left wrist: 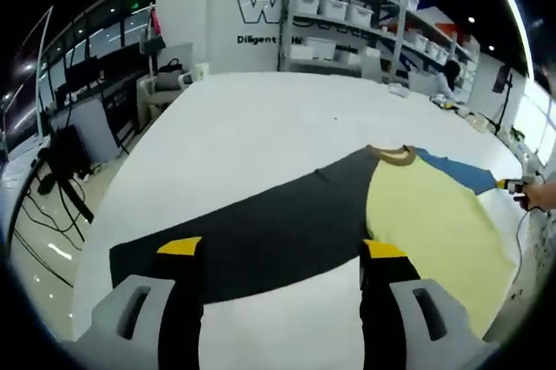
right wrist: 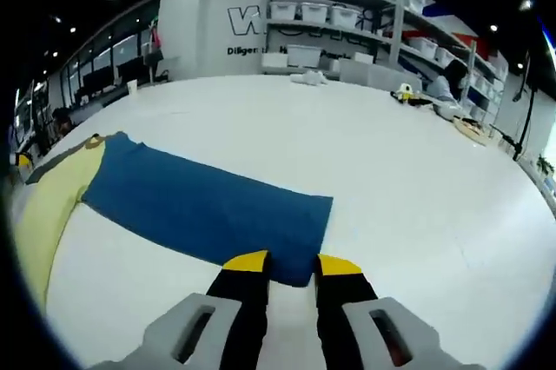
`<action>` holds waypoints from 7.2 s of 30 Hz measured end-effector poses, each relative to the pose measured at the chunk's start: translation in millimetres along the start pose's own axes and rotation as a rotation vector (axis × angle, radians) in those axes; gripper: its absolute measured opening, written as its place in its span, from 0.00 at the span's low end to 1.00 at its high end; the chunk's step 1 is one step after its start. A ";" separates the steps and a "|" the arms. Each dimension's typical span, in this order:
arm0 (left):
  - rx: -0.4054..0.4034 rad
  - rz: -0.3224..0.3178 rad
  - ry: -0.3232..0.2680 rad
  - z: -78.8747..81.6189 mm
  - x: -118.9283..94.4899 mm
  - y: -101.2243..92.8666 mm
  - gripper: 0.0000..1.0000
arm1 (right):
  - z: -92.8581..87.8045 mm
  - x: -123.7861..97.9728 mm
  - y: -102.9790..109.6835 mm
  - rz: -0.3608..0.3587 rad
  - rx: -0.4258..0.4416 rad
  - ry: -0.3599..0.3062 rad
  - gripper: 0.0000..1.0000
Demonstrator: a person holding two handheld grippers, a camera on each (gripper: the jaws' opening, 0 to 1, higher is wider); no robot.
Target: Fold the garment on the visible template until the final outline fits inside the template.
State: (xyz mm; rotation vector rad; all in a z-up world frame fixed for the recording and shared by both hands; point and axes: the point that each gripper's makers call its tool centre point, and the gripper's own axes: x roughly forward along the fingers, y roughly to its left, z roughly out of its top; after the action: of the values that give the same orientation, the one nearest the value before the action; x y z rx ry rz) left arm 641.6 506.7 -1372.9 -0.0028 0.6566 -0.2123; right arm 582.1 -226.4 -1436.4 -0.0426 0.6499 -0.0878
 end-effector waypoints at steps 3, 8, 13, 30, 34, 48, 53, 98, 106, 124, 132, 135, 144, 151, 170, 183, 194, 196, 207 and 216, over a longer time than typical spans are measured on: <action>0.001 -0.007 -0.009 2.7 -4.2 -5.0 0.72 | -0.9 -7.2 -2.5 -0.007 -0.024 0.013 0.19; -0.007 -0.029 -0.035 8.3 -14.4 -16.7 0.72 | -1.0 -21.7 -6.0 -0.041 -0.009 0.033 0.12; -0.011 -0.058 -0.067 13.5 -28.0 -30.3 0.73 | 3.3 -33.9 1.3 -0.025 0.018 0.022 0.16; -0.026 -0.155 -0.130 -15.3 -92.2 -85.5 0.77 | 10.9 -40.2 11.2 -0.006 0.173 0.011 0.24; 0.006 -0.172 -0.144 -23.9 -102.3 -93.9 0.78 | 8.8 -34.5 2.7 -0.035 0.230 0.023 0.24; 0.069 -0.198 -0.149 -31.3 -112.7 -107.1 0.84 | -13.1 -26.9 -4.5 -0.170 0.342 0.061 0.17; 0.066 -0.194 -0.150 -31.6 -113.6 -103.3 0.84 | -11.2 -25.9 -7.8 -0.188 0.363 0.027 0.14; 0.113 -0.242 -0.206 -35.4 -135.6 -121.6 0.99 | 205.2 -42.0 246.5 0.377 -0.044 -0.329 0.00; 0.102 -0.217 -0.221 -41.1 -145.2 -112.8 0.99 | 206.5 -39.3 329.3 0.538 -0.120 -0.306 0.00; 0.068 -0.182 -0.240 -46.2 -156.9 -99.8 0.99 | 177.1 -14.4 450.0 0.703 -0.214 -0.216 0.00; 0.067 -0.175 -0.231 -48.9 -159.6 -99.4 0.99 | 155.0 1.8 479.3 0.668 -0.262 -0.187 0.00; 0.075 -0.174 -0.223 -50.8 -160.0 -99.7 0.99 | 149.0 5.4 490.5 0.659 -0.264 -0.183 0.00; 0.081 -0.171 -0.205 -53.3 -160.6 -100.6 0.99 | 115.8 10.5 520.3 0.679 -0.322 -0.124 0.00; 0.077 -0.166 -0.203 -54.1 -160.5 -100.1 0.99 | 100.0 2.4 542.4 0.733 -0.376 -0.109 0.00; 0.078 -0.166 -0.190 -56.0 -161.4 -106.0 0.99 | 77.6 -4.9 562.0 0.787 -0.449 -0.082 0.00; 0.079 -0.158 -0.176 -53.5 -158.2 -100.7 0.99 | 81.0 -5.3 565.8 0.808 -0.394 -0.076 0.00; -0.024 -0.088 -0.172 -42.3 -130.9 -40.7 0.98 | 88.9 -25.4 551.7 0.874 -0.372 -0.109 0.07; -0.047 -0.063 -0.170 -39.8 -124.2 -23.3 0.97 | 91.9 -30.3 548.4 0.887 -0.373 -0.118 0.11; -0.231 0.075 -0.187 -34.1 -86.2 81.3 0.90 | 98.0 -41.8 526.2 0.903 -0.419 -0.160 0.21; -0.337 0.123 -0.123 -61.3 -55.9 120.9 0.76 | 113.1 -56.7 513.4 0.923 -0.446 -0.211 0.22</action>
State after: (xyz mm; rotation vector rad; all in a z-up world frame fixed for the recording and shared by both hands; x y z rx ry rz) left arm 584.9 639.9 -1396.0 -0.2966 0.5613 0.0195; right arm 640.8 291.3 -1346.8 -0.1746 0.4174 0.9415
